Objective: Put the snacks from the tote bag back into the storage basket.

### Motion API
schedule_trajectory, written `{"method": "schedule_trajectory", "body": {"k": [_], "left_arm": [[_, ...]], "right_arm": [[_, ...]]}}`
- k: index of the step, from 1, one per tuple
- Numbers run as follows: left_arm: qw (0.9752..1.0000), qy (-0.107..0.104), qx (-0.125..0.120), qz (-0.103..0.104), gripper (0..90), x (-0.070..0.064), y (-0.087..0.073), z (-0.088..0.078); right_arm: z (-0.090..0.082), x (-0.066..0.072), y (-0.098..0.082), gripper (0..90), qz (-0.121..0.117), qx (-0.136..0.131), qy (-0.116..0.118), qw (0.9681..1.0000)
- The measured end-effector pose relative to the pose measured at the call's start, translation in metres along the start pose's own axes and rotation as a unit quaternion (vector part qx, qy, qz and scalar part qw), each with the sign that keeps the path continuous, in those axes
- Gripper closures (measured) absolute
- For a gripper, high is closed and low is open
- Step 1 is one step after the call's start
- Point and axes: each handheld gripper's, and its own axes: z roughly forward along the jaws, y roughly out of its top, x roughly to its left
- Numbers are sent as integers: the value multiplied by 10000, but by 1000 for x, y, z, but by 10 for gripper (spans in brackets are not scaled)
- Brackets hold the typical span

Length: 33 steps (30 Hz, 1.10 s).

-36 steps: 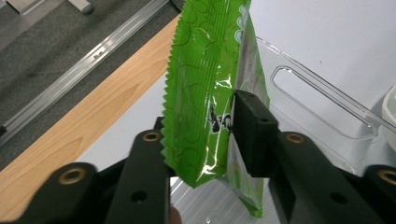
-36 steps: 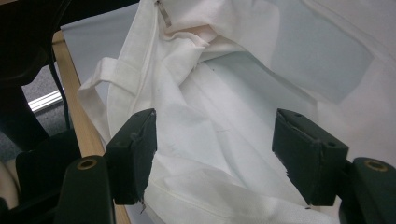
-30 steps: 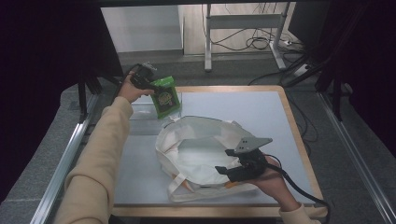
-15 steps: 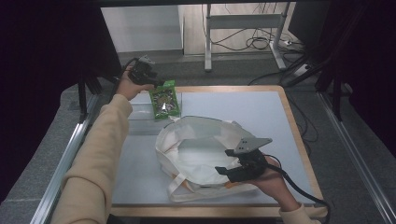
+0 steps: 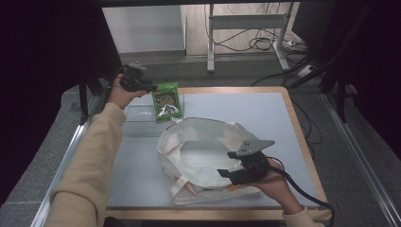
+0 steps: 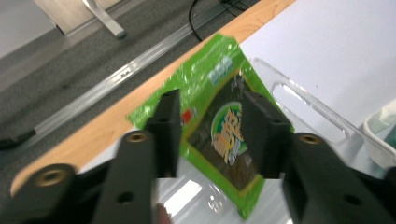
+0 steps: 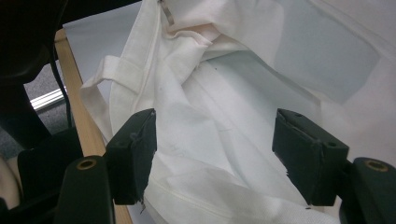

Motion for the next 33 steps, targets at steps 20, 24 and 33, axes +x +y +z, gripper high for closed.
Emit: {"method": "schedule_trajectory", "body": {"k": [20,24,33], "left_arm": [[9895,313,1099,-887,900,2,-30,44],[9885,305,1125,-959,900,2,-30,51],[9869,304,1205,-1033,900,2,-31,61]], "right_arm": [[-1,1,0,309,-2,-16,-12,10000],[-2,0,0,308,-7,-26,-17,10000],[-3,0,0,307,-20,-20,-45,10000]]}}
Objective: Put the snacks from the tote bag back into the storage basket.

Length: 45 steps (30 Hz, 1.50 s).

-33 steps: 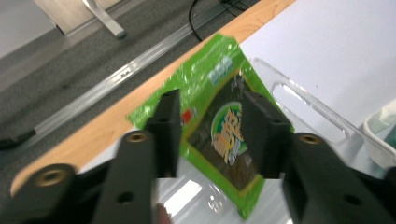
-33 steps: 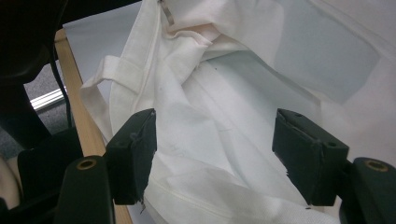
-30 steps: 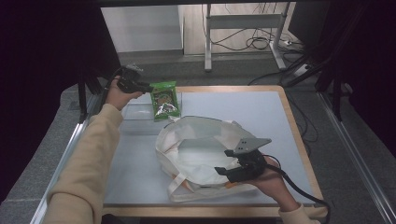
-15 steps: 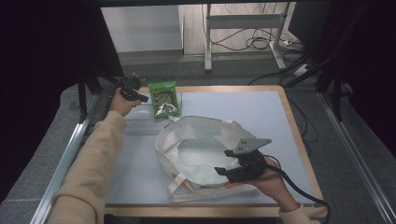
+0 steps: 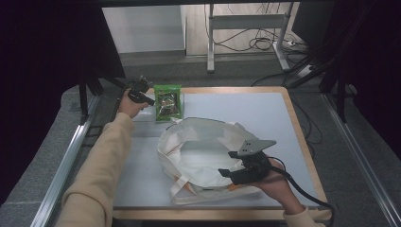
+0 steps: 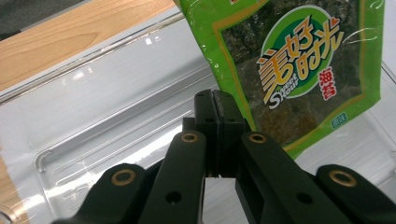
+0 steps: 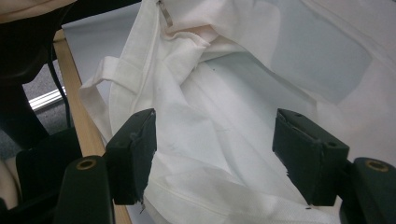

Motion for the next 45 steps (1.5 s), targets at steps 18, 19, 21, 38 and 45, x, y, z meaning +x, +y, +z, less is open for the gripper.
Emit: {"method": "schedule_trajectory", "body": {"k": [18,19,21,38,45], "left_arm": [[10000,85,-23,21,900,-7,15,10],[10000,76,10,20,900,-7,15,11],[10000,67,11,-5,899,-5,13,10],[9999,121,-71,-82,899,10,-2,-8],[9997,-30,-258,18,900,2,-10,-26]], "right_arm": [[3,-1,-1,302,-4,93,-11,10000],[2,-1,-1,303,-12,96,-20,10000],[2,-1,-1,303,-16,96,-24,9999],[5,0,-2,302,-15,125,1,9999],[3,-1,-1,303,-6,99,-17,9999]]}}
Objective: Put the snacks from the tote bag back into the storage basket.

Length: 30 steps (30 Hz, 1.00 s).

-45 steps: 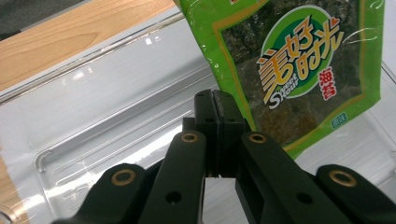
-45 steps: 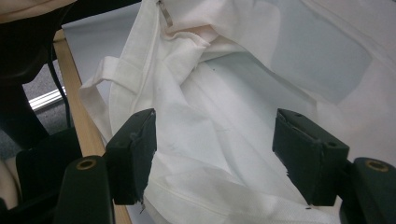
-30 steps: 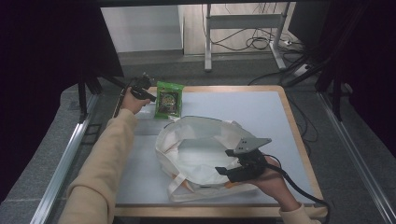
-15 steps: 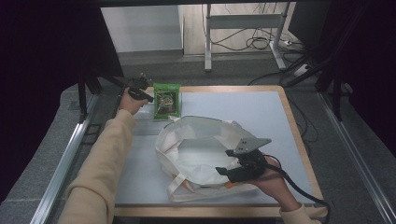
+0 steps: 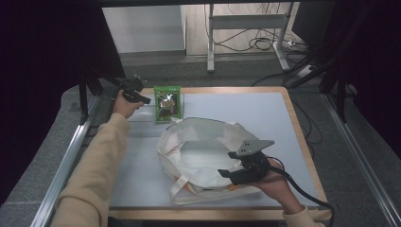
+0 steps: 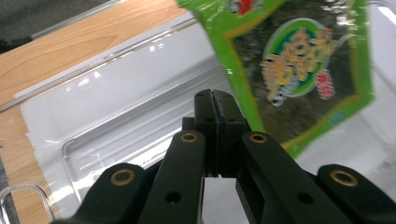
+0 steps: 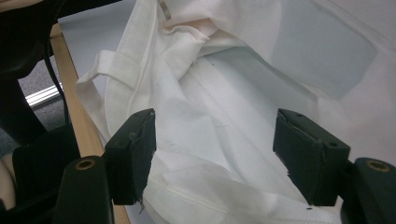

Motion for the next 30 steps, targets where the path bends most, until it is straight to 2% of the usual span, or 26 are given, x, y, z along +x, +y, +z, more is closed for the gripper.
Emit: {"method": "schedule_trajectory", "body": {"k": [5,10,14,19,24,30], "left_arm": [[9998,-154,-128,99,899,-9,-5,-14],[9990,-251,-252,286,899,-19,-9,-32],[9981,-291,-330,427,900,-31,-17,-44],[9963,-443,-536,500,900,-43,-28,-62],[9941,-621,-708,539,900,-56,-44,-79],[9919,-735,-818,639,900,-75,-72,-96]], "right_arm": [[-1,0,0,302,14,-42,4,10000],[-4,0,1,303,17,-80,-23,10000],[-7,-1,1,302,14,-110,-41,9999],[-10,-1,2,302,-13,-127,-81,9999],[-13,-2,2,297,-20,-119,-99,9999],[-18,-3,2,297,-13,-189,-136,9997]]}}
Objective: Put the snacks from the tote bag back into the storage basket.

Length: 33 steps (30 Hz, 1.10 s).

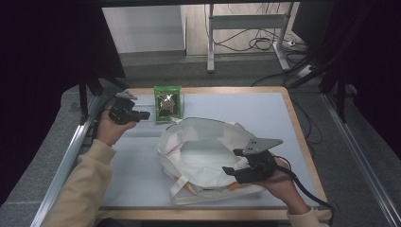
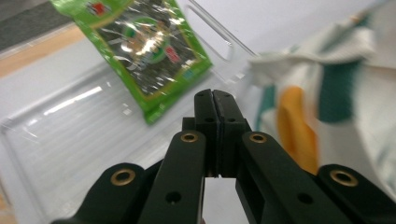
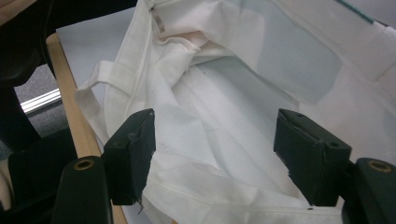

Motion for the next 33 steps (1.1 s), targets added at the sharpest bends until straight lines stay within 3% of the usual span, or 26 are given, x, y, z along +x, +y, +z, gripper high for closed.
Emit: {"method": "schedule_trajectory", "body": {"k": [4,9,13,15,18,20,28,33], "left_arm": [[9999,-121,-109,-31,897,-13,-14,-8],[9998,-141,-92,123,864,-28,-29,-10],[9996,-101,-120,228,784,-40,-42,-9],[9996,-151,-185,169,732,-43,-48,-9],[9993,-212,-193,254,659,-47,-55,-9],[9993,-105,-234,271,610,-50,-59,-11],[9994,-96,-312,105,412,-55,-74,-15],[9994,-117,-266,185,385,-59,-74,-13]], "right_arm": [[-3,-1,1,293,15,-37,-25,10000],[-4,-6,-4,293,109,-91,-59,9999],[-6,-9,-9,293,177,-83,-93,9998],[-7,-9,-10,293,203,-118,-68,9997],[-8,-10,-11,293,203,-130,-92,9997],[-10,-10,-11,293,201,-150,-114,9996],[-19,-14,-13,293,239,-248,-179,9992],[-21,-15,-13,293,274,-300,-130,9991]]}}
